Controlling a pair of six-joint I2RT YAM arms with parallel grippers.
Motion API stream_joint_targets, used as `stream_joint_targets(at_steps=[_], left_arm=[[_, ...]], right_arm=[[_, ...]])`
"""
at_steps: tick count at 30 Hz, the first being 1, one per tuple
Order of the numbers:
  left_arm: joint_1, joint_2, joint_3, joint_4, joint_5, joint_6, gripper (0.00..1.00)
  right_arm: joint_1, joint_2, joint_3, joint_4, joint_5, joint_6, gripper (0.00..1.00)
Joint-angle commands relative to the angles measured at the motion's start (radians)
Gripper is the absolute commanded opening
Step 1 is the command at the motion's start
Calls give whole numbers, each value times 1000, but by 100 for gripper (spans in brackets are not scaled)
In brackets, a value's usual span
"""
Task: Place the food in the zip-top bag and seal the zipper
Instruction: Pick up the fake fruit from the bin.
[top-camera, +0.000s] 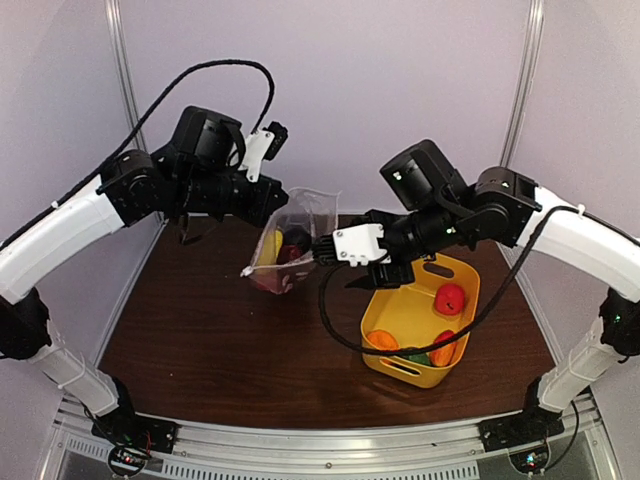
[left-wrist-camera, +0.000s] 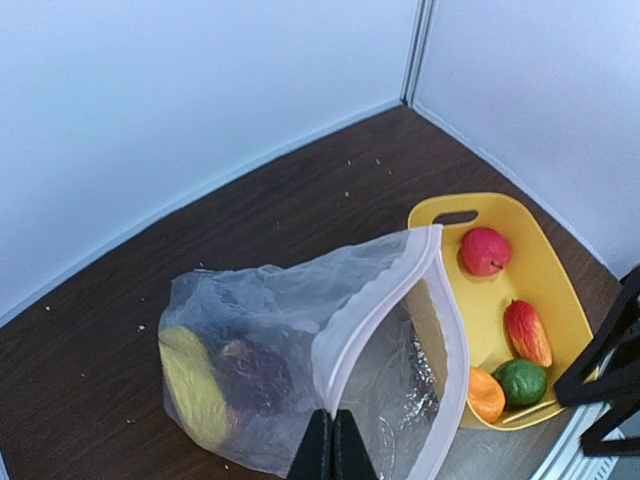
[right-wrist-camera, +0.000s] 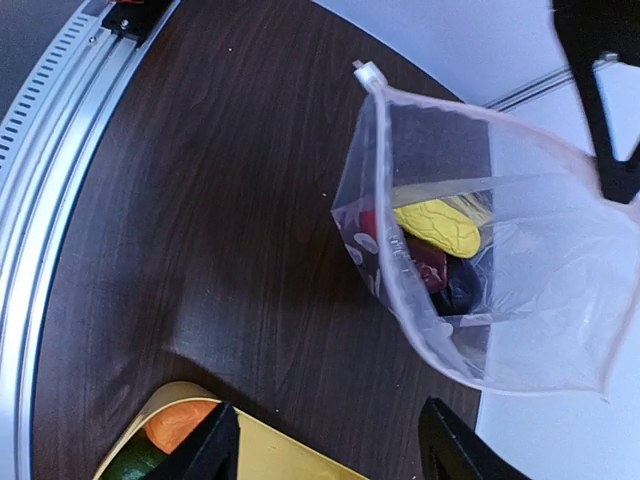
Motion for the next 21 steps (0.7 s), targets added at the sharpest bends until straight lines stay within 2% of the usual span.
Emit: stream_joint_targets(at_steps=[1,6,11,17,21], left_arm=[[4,45,-111,102,105,-37,0],[4,22,-167,149,117,-54,0],[4,5,-178,162,117,-65,0],[4,-29,-224,188,118,-80,0],[4,-44,-247,194,121,-88,0]], right_arm=[[-144,-121,-72,6,-226,84,65],[-337,-205,-218,9,-318,122,66],[-487,-129,-368,-46,-449,161,63],[-540,14,-432,-136,-472,119,61],[-551,85,-418,-239,-455,35,66]])
